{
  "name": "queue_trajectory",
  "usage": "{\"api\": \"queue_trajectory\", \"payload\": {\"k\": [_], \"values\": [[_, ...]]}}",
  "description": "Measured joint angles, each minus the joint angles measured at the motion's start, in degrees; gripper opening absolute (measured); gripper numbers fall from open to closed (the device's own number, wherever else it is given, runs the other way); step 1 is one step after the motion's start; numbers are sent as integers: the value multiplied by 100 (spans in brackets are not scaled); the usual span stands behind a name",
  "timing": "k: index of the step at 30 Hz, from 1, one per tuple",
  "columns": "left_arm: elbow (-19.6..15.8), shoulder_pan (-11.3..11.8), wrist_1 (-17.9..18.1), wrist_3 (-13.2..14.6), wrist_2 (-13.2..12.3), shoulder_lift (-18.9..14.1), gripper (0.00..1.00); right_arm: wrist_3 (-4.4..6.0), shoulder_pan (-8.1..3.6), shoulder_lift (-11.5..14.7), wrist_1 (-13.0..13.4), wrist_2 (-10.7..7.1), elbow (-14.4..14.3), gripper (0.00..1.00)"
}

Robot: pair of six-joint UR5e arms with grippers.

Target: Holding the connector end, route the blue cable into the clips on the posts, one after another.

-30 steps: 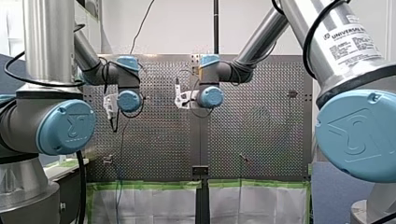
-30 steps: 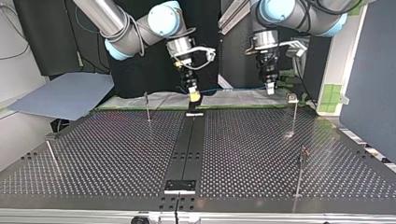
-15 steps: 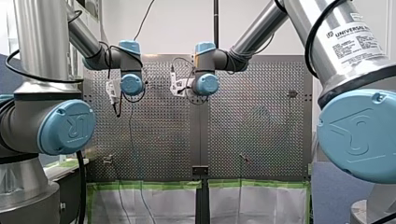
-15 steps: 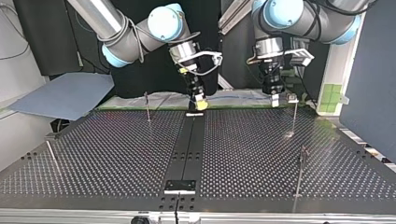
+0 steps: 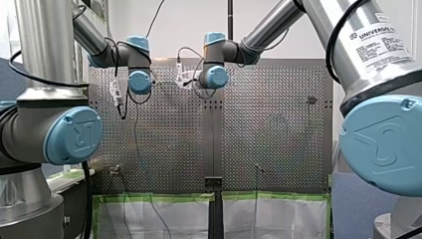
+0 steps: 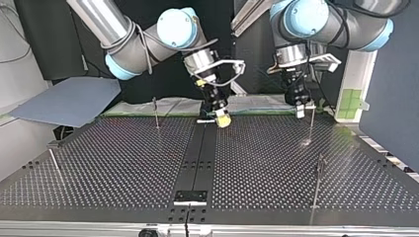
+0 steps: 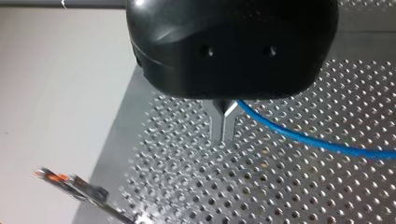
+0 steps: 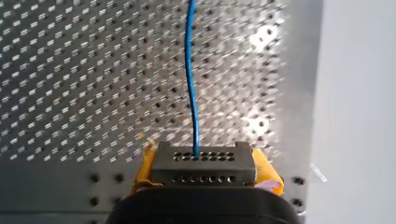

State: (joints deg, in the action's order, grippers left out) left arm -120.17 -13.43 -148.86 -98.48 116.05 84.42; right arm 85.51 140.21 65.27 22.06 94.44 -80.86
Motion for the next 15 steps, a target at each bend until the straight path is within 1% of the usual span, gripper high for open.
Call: {"api": "queue_trajectory", "payload": {"k": [5, 9, 12, 15], "values": [[160, 93, -64, -62, -1, -117, 0, 75, 16, 0, -75, -66, 219, 0], [347, 188, -164, -194, 6, -67, 0, 133, 14, -7, -92, -119, 316, 0], [464, 247, -225, -267, -2, -59, 0, 178, -2, -16, -95, -143, 381, 0], [584, 353, -285, -325, -44, -140, 0, 223, -34, -25, -95, -148, 408, 0]]}}
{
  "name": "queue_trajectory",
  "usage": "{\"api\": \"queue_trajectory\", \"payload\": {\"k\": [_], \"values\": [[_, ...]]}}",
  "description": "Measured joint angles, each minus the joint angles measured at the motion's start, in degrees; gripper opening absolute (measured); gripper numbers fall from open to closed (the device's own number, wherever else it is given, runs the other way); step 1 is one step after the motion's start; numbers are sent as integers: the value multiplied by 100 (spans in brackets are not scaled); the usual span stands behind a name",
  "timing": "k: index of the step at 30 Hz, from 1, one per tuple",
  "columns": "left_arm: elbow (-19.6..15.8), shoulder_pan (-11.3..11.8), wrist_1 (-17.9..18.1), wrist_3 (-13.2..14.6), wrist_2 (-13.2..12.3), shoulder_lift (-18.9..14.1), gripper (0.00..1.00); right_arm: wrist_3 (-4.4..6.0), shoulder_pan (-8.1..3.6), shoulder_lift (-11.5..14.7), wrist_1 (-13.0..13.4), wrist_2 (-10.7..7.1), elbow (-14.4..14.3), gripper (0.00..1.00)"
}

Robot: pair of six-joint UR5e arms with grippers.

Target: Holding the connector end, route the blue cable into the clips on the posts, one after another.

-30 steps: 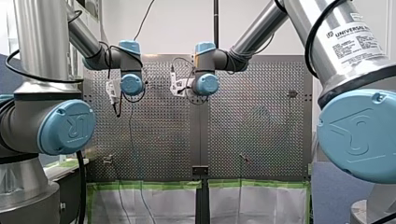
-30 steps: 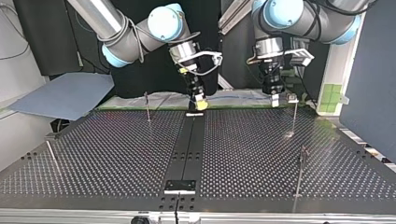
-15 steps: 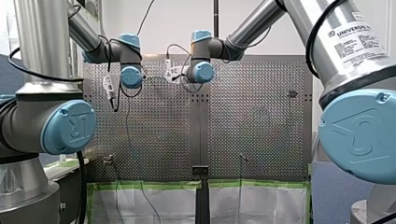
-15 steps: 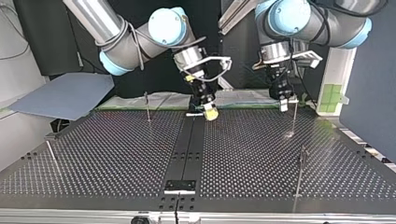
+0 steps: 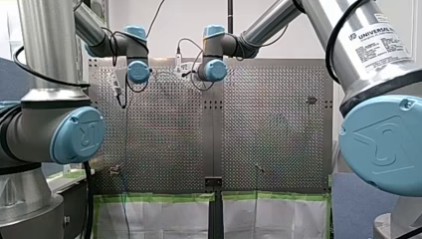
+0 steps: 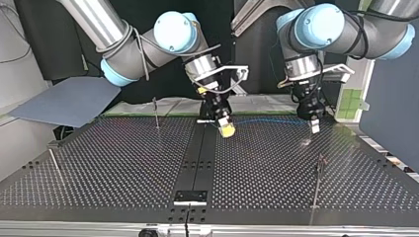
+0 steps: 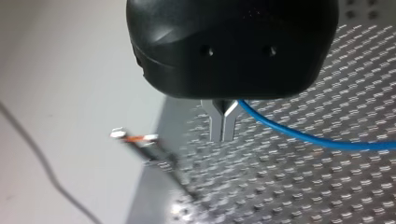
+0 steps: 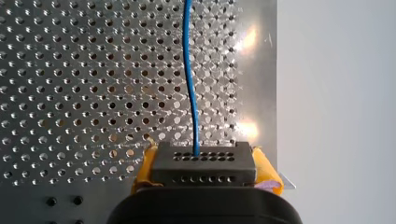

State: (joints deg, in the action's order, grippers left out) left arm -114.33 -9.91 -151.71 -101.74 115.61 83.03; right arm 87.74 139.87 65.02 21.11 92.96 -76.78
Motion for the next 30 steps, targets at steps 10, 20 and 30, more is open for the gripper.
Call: {"api": "queue_trajectory", "payload": {"k": [10, 20, 30], "values": [[205, 546, -337, -82, -501, -80, 0, 52, -80, -176, 9, -9, 88, 0], [336, 858, -372, -27, -1106, -22, 0, 28, 6, -307, -128, -103, 524, 0], [621, 918, -537, -28, -1179, 86, 0, 33, 92, -309, -253, -132, 863, 0]]}}
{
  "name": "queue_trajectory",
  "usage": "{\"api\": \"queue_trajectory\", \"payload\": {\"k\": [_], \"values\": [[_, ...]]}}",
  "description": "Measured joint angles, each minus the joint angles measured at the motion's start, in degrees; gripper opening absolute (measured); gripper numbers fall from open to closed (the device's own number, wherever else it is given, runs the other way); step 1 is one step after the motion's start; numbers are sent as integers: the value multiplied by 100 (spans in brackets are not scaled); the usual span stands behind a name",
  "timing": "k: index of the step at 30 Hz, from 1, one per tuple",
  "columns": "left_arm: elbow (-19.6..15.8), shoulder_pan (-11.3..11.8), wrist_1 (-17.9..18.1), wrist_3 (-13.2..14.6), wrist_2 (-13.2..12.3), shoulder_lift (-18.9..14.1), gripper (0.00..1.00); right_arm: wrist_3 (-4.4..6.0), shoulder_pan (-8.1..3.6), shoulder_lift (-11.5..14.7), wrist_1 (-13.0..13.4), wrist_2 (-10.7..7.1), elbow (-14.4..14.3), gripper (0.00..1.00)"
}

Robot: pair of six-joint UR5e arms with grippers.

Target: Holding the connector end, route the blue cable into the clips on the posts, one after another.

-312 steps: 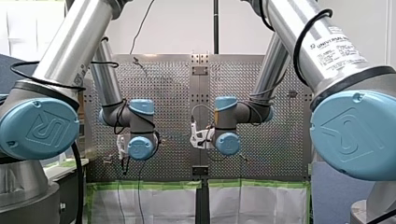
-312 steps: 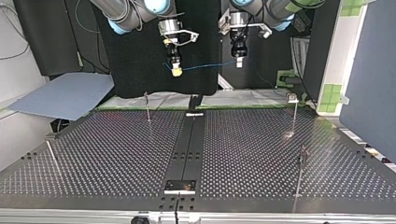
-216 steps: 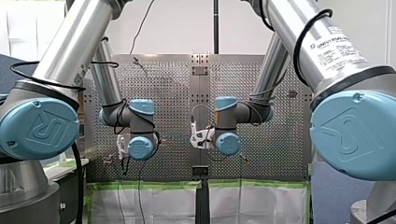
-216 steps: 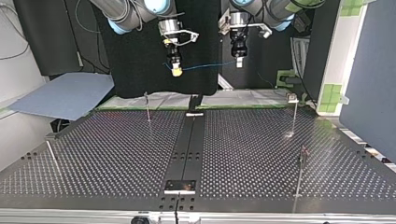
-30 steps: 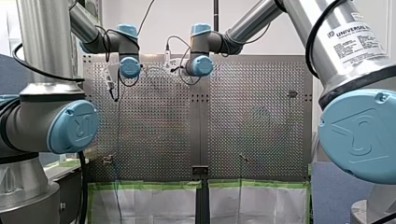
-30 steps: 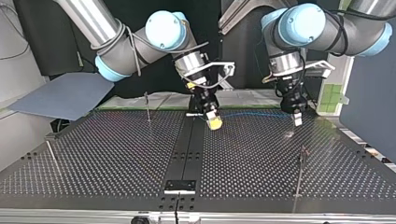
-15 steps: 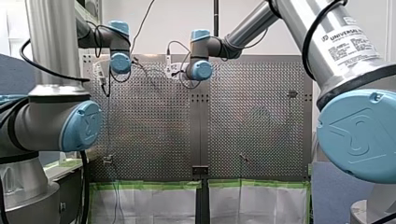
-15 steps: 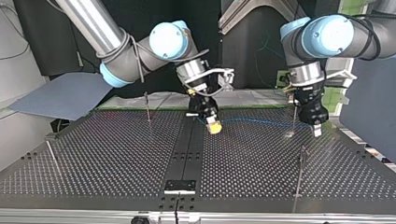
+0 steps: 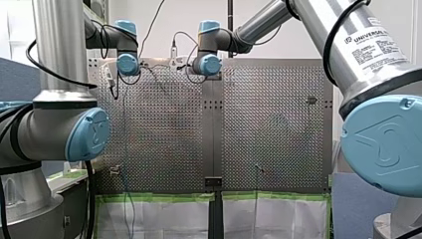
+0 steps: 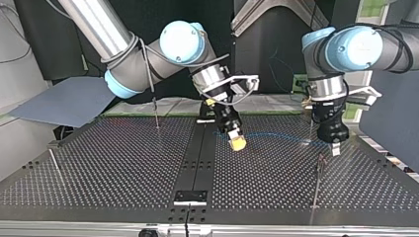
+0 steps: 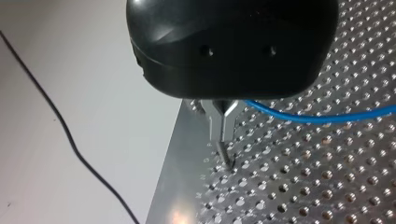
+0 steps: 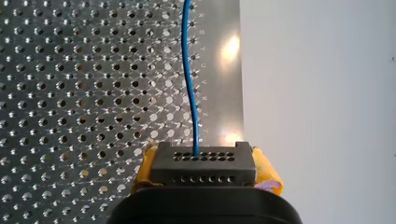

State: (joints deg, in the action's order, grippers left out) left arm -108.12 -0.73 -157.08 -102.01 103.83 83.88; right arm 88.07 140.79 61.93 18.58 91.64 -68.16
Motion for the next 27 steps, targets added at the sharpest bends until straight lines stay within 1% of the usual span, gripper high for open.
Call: {"api": "queue_trajectory", "payload": {"k": [3, 6, 12, 18, 27], "values": [[40, 35, -33, -6, 38, 11, 0, 13, 5, 0, 0, -17, 25, 0], [55, 66, -36, -9, 20, 14, 0, 34, 5, -3, 1, -27, 64, 0], [158, 140, -42, -41, -164, 37, 0, 61, -9, -7, -2, -38, 145, 0], [275, 204, -37, -163, -267, 100, 0, 85, -28, -9, -2, -44, 185, 0], [378, 336, -15, -242, -460, 250, 0, 124, -72, -16, -11, -55, 200, 0]]}}
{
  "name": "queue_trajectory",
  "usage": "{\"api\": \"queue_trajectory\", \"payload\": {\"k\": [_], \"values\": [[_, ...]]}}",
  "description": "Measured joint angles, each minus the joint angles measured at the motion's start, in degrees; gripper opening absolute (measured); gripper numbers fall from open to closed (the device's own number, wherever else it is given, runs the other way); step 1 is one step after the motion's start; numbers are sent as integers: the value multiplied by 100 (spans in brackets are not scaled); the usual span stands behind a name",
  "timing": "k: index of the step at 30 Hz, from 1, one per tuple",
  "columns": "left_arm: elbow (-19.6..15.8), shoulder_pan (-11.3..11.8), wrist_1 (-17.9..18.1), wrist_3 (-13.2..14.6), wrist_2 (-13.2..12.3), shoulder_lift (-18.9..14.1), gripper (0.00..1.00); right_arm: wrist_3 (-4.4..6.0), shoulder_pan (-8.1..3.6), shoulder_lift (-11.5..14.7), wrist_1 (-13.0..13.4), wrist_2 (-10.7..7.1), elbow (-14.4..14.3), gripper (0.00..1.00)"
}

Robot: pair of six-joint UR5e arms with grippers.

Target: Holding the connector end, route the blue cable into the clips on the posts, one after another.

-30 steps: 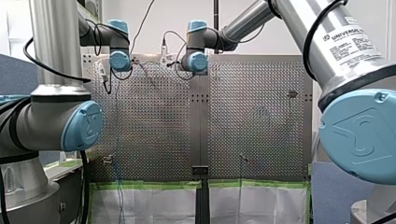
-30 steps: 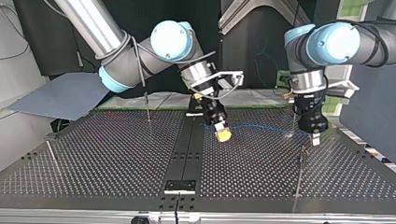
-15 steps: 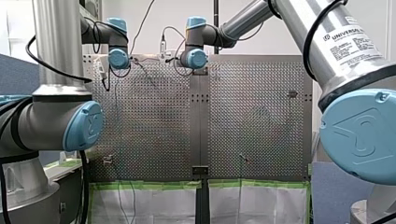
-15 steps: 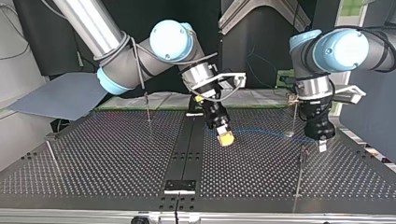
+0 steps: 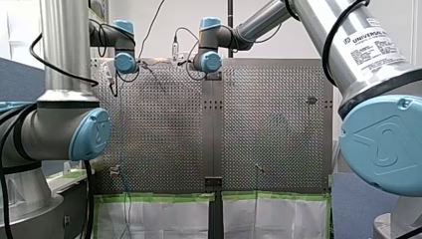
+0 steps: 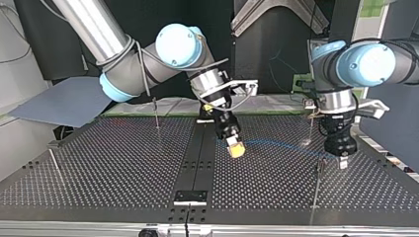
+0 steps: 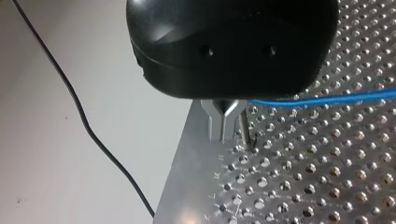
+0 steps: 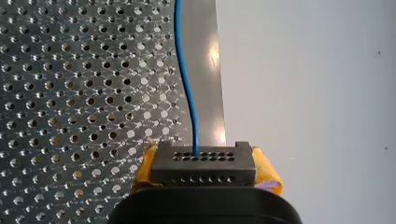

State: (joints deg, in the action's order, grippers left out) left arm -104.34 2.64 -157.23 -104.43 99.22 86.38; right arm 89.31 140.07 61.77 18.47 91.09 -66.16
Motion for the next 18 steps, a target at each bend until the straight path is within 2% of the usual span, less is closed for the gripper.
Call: {"api": "queue_trajectory", "payload": {"k": [9, 18], "values": [[187, 134, 64, -158, -238, 155, 0, 10, -51, -9, -5, -57, 1, 0], [315, 268, 84, -290, -364, 346, 0, 10, -129, -21, 6, -82, 1, 0]]}}
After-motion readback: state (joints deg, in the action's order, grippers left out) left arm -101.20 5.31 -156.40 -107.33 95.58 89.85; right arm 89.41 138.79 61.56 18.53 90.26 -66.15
